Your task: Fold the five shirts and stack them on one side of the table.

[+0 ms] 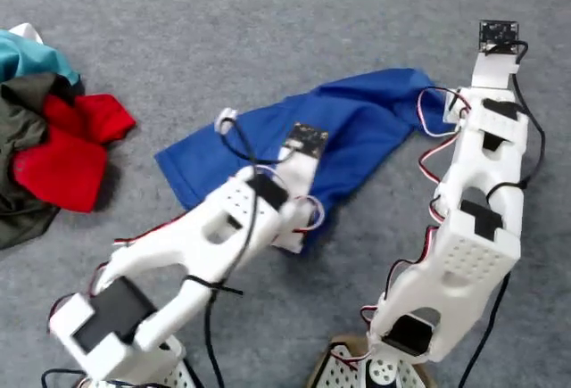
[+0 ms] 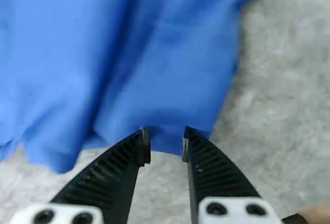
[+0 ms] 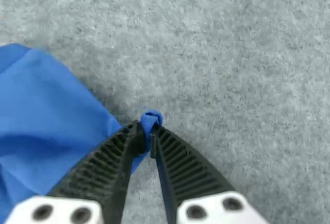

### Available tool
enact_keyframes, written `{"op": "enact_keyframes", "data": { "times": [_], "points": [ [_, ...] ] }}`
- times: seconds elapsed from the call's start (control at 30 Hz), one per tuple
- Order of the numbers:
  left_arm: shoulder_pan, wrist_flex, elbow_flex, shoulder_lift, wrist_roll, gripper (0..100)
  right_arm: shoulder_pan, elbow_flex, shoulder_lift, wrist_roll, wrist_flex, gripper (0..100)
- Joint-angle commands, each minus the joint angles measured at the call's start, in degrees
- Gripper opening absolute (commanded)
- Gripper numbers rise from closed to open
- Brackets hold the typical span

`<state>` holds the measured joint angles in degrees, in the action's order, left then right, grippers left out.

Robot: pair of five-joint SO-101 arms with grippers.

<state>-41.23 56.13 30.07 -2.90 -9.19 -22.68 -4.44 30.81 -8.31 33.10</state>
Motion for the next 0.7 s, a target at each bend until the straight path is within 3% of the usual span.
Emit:
{"op": "enact_keyframes", "data": {
  "times": [0.0,0.1,0.23,0.5,0.67],
  "points": [
    [-4.66,-0.35,-4.04,1.45,-0.62,10,-1.10,-5.85,0.75,0.44,2.37,0.2],
    [-5.27,-4.04,-2.64,2.86,-0.53,9,-1.10,-7.69,1.80,0.44,3.96,0.2],
    [0.18,-8.00,-1.76,4.97,-0.62,3,-1.10,-7.96,1.89,0.44,4.04,0.2],
    [9.49,-8.26,-2.29,5.49,0.26,2,-1.10,-7.87,1.89,0.44,4.04,0.2],
    [16.18,-5.71,-7.21,5.49,4.84,2,-1.01,-7.78,1.89,0.26,4.04,0.2]
  ]
}}
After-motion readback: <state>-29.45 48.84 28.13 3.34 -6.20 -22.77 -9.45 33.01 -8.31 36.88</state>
